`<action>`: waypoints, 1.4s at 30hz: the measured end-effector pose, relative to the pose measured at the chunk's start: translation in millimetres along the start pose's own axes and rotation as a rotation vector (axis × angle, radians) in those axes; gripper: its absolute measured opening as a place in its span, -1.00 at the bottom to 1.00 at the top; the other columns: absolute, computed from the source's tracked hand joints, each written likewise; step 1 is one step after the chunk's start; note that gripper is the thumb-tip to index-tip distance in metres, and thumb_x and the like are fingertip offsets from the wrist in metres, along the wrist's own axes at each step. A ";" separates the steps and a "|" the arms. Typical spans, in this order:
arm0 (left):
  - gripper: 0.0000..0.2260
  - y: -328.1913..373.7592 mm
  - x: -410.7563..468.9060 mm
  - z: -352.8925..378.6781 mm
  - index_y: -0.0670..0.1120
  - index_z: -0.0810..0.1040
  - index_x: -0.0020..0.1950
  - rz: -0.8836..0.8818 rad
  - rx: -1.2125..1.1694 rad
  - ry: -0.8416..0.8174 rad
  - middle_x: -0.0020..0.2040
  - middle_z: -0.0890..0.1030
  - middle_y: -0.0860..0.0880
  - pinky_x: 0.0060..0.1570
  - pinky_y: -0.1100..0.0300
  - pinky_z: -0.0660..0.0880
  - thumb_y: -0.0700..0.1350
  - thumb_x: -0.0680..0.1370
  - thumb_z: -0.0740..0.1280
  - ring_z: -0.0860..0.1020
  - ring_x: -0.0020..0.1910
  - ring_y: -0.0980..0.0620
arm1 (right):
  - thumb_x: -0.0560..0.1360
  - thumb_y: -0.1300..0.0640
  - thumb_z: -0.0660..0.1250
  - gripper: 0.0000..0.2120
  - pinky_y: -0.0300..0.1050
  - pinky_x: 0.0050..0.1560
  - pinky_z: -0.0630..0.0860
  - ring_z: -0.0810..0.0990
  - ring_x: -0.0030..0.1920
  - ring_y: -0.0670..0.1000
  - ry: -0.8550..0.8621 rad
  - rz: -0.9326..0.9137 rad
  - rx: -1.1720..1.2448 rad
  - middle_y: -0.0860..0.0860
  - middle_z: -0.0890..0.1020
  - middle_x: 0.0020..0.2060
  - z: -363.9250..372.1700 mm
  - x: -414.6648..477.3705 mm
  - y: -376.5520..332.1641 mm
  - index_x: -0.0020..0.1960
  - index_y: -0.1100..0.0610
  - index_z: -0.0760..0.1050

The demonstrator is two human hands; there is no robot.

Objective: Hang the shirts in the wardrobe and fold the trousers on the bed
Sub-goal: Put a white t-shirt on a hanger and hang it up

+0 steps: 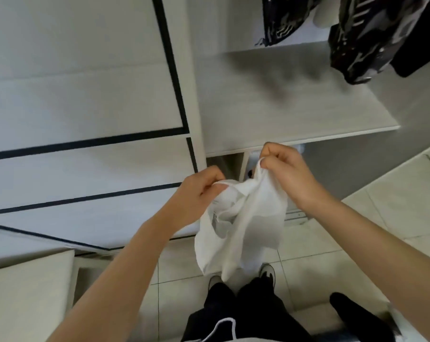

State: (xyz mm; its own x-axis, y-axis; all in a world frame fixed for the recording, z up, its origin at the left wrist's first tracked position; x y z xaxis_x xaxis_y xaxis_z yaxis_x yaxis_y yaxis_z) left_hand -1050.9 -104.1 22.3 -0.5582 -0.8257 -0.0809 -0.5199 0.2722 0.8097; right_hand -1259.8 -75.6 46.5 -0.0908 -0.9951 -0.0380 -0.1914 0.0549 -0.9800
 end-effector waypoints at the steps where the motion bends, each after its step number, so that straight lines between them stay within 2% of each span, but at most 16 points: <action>1: -0.84 7.0 5.8 6.2 0.06 0.44 -0.13 0.028 0.011 0.001 -0.23 0.51 0.07 -0.22 0.42 0.40 -0.07 0.65 0.24 0.44 -0.27 0.20 | 0.35 0.21 0.21 -0.88 -0.18 -0.29 0.27 0.38 -0.32 0.01 0.008 -0.014 -0.032 0.15 0.37 -0.39 -10.7 -3.3 5.0 -0.34 0.17 0.31; 4: -0.85 28.0 25.6 27.1 0.03 0.46 -0.13 0.073 0.037 0.011 -0.24 0.51 0.04 -0.21 0.37 0.41 -0.07 0.64 0.26 0.46 -0.24 0.13 | 0.42 0.30 0.21 -0.88 -0.33 -0.33 0.30 0.37 -0.40 -0.11 0.008 -0.040 -0.071 -0.07 0.42 -0.43 -37.8 -10.4 21.3 -0.24 0.13 0.37; 6: -0.87 41.9 39.8 42.8 0.00 0.49 -0.12 0.087 0.066 0.039 -0.25 0.54 0.07 -0.19 0.34 0.44 -0.08 0.63 0.27 0.49 -0.20 0.12 | 0.44 0.31 0.17 -0.83 -0.30 -0.25 0.36 0.46 -0.35 -0.11 -0.053 -0.016 -0.087 -0.10 0.52 -0.39 -53.9 -11.2 27.2 -0.21 0.08 0.45; 9: -0.81 60.5 60.0 67.1 0.12 0.46 -0.21 0.039 0.058 0.108 -0.31 0.53 0.15 -0.27 0.42 0.41 -0.08 0.60 0.31 0.49 -0.29 0.19 | 0.36 0.10 0.14 -0.83 -0.16 -0.14 0.41 0.53 -0.19 -0.10 -0.247 0.016 -0.131 -0.12 0.58 -0.27 -82.9 -10.5 30.9 -0.20 0.00 0.51; 12: -0.73 85.8 77.6 94.9 0.16 0.42 -0.27 0.019 0.060 0.138 -0.38 0.49 0.16 -0.29 0.44 0.35 -0.09 0.59 0.35 0.43 -0.37 0.22 | 0.39 -0.11 0.22 -0.82 -0.13 -0.06 0.50 0.59 -0.08 -0.12 -0.312 -0.041 -0.299 -0.17 0.61 -0.15 -116.8 -9.9 37.3 -0.06 -0.10 0.48; 13: -0.74 92.9 82.6 104.2 0.15 0.43 -0.26 0.015 0.065 0.148 -0.37 0.49 0.13 -0.30 0.42 0.34 -0.08 0.59 0.36 0.43 -0.37 0.21 | 0.42 -0.10 0.24 -0.84 -0.13 -0.08 0.52 0.60 -0.08 -0.11 -0.313 -0.091 -0.419 -0.15 0.61 -0.14 -126.4 -8.5 39.1 -0.04 -0.08 0.46; 15: -0.81 103.1 90.9 119.8 0.08 0.49 -0.23 -0.006 0.089 0.175 -0.32 0.55 0.06 -0.30 0.34 0.41 -0.05 0.59 0.36 0.49 -0.34 0.15 | 0.50 0.06 0.25 -0.96 -0.12 -0.19 0.47 0.59 -0.14 -0.05 -0.283 -0.176 -0.580 -0.09 0.60 -0.17 -142.7 -4.5 42.3 -0.05 -0.05 0.44; 18: -0.89 111.6 95.1 132.4 -0.03 0.57 -0.11 0.037 0.165 0.228 -0.24 0.63 -0.03 -0.16 0.18 0.53 -0.06 0.60 0.36 0.57 -0.25 0.04 | 0.52 0.15 0.19 -0.89 -0.12 -0.22 0.38 0.52 -0.21 -0.01 -0.247 -0.183 -0.572 -0.01 0.57 -0.21 -164.0 1.4 44.9 -0.08 0.02 0.48; 21: -0.91 112.3 92.7 138.7 -0.16 0.59 0.01 0.109 0.285 0.274 -0.17 0.66 -0.09 -0.11 0.11 0.58 -0.14 0.60 0.35 0.62 -0.19 -0.06 | 0.55 0.15 0.14 -0.83 -0.01 -0.17 0.46 0.52 -0.15 0.08 -0.250 -0.166 -0.606 0.09 0.58 -0.17 -177.8 7.6 42.4 -0.06 0.15 0.50; 23: -0.92 109.3 92.1 142.6 -0.19 0.59 0.02 0.078 0.319 0.299 -0.15 0.66 -0.12 -0.11 0.07 0.59 -0.19 0.58 0.37 0.62 -0.17 -0.08 | 0.58 0.19 0.13 -0.80 0.00 -0.13 0.46 0.53 -0.14 0.11 -0.282 -0.163 -0.588 0.12 0.59 -0.17 -182.2 10.3 38.9 -0.05 0.20 0.51; 26: -0.95 103.6 94.7 154.4 -0.18 0.60 -0.04 -0.046 0.387 0.281 -0.18 0.64 -0.13 -0.15 -0.04 0.60 -0.22 0.54 0.37 0.60 -0.22 -0.10 | 0.59 0.21 0.11 -0.79 -0.08 -0.18 0.42 0.52 -0.17 0.08 -0.318 -0.172 -0.529 0.11 0.57 -0.20 -187.4 9.1 35.5 -0.06 0.20 0.51; 30: -0.97 91.0 90.3 160.5 -0.05 0.55 -0.08 -0.398 0.442 0.275 -0.20 0.60 -0.05 -0.16 0.03 0.60 -0.13 0.51 0.38 0.59 -0.21 -0.09 | 0.58 0.25 0.10 -0.78 -0.13 -0.33 0.28 0.39 -0.33 -0.03 -0.228 -0.163 -0.398 0.05 0.48 -0.36 -203.5 11.6 30.9 -0.18 0.26 0.44; 33: -0.85 75.2 77.4 154.6 -0.03 0.55 0.07 -0.686 0.678 0.113 -0.10 0.57 -0.03 -0.05 0.06 0.54 -0.09 0.51 0.38 0.57 -0.05 -0.09 | 0.58 0.27 0.07 -0.75 -0.14 -0.38 0.20 0.29 -0.40 -0.06 -0.171 -0.146 -0.350 0.04 0.35 -0.43 -222.6 19.6 29.5 -0.26 0.30 0.33; 35: -0.77 68.7 71.3 151.8 -0.03 0.55 0.15 -0.806 0.766 0.048 -0.01 0.59 -0.05 -0.05 0.08 0.49 -0.05 0.51 0.38 0.55 -0.02 -0.10 | 0.58 0.25 0.07 -0.73 -0.18 -0.39 0.19 0.27 -0.41 -0.09 -0.190 -0.136 -0.374 0.02 0.33 -0.44 -230.2 19.6 34.6 -0.27 0.28 0.32; 39: -0.80 64.3 71.3 147.9 -0.11 0.58 0.08 -0.861 0.616 0.150 -0.06 0.62 -0.09 -0.02 0.06 0.56 -0.06 0.50 0.38 0.59 -0.07 -0.13 | 0.53 0.16 0.07 -0.76 -0.25 -0.42 0.20 0.24 -0.42 -0.12 -0.163 -0.112 -0.357 -0.03 0.31 -0.45 -231.6 16.5 54.4 -0.24 0.29 0.33; 42: -0.89 63.4 70.9 143.1 -0.13 0.64 -0.13 -0.854 0.365 0.200 -0.30 0.68 -0.06 -0.09 0.14 0.57 -0.09 0.46 0.43 0.65 -0.18 -0.03 | 0.52 0.20 0.12 -0.78 -0.24 -0.43 0.17 0.24 -0.43 -0.14 -0.055 -0.041 -0.303 -0.05 0.33 -0.45 -234.7 25.1 70.2 -0.27 0.28 0.33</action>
State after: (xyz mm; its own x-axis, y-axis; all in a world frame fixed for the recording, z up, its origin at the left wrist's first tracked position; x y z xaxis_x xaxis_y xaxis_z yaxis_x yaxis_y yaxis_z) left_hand -1216.0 -74.7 -15.3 0.2076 -0.8769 -0.4335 -0.8899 -0.3533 0.2886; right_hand -1504.9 -77.5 22.6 -0.0256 -0.9995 -0.0177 -0.4776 0.0278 -0.8782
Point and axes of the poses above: each hand's wrist, its own x-axis towards the middle knuckle, its own z-axis out of the palm, y = z × x, the point moved 1 cm from there along x, towards the middle knuckle
